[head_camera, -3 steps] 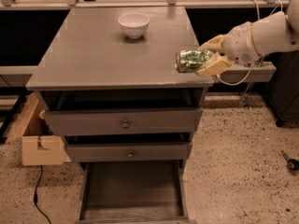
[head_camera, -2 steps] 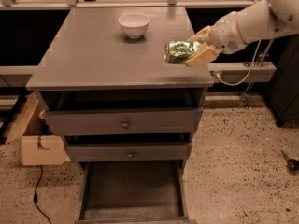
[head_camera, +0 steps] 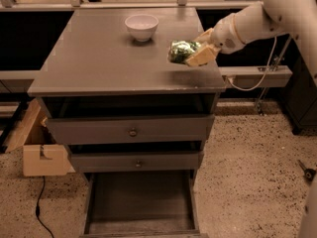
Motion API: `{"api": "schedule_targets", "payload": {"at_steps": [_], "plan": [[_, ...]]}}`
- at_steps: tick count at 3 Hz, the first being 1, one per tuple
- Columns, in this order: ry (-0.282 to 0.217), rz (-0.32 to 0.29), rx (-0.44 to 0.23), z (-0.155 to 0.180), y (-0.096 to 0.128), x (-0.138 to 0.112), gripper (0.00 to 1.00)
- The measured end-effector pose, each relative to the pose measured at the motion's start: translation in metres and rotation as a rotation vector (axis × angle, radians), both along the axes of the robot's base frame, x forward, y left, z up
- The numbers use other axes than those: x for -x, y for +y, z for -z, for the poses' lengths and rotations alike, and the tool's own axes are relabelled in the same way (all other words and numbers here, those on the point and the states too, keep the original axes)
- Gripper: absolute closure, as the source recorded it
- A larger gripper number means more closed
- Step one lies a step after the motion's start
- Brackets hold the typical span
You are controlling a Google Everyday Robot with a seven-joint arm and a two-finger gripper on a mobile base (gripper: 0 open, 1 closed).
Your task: Pick green can from bottom drawer and place on counter
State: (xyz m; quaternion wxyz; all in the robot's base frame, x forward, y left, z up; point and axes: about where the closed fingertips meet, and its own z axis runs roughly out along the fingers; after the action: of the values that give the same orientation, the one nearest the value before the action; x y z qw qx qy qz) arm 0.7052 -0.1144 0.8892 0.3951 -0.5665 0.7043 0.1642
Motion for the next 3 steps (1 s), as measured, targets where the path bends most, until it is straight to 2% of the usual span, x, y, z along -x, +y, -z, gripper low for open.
{"api": "schedule_targets", "payload": {"at_steps": [1,2,3], "plan": [[0.075,0.025,-0.010,0.020,0.006,-0.019,0.82],[0.118,0.030,-0.020,0.029,0.012,-0.033,0.60],[0.109,0.022,-0.029,0.025,0.022,-0.047,0.36]]}}
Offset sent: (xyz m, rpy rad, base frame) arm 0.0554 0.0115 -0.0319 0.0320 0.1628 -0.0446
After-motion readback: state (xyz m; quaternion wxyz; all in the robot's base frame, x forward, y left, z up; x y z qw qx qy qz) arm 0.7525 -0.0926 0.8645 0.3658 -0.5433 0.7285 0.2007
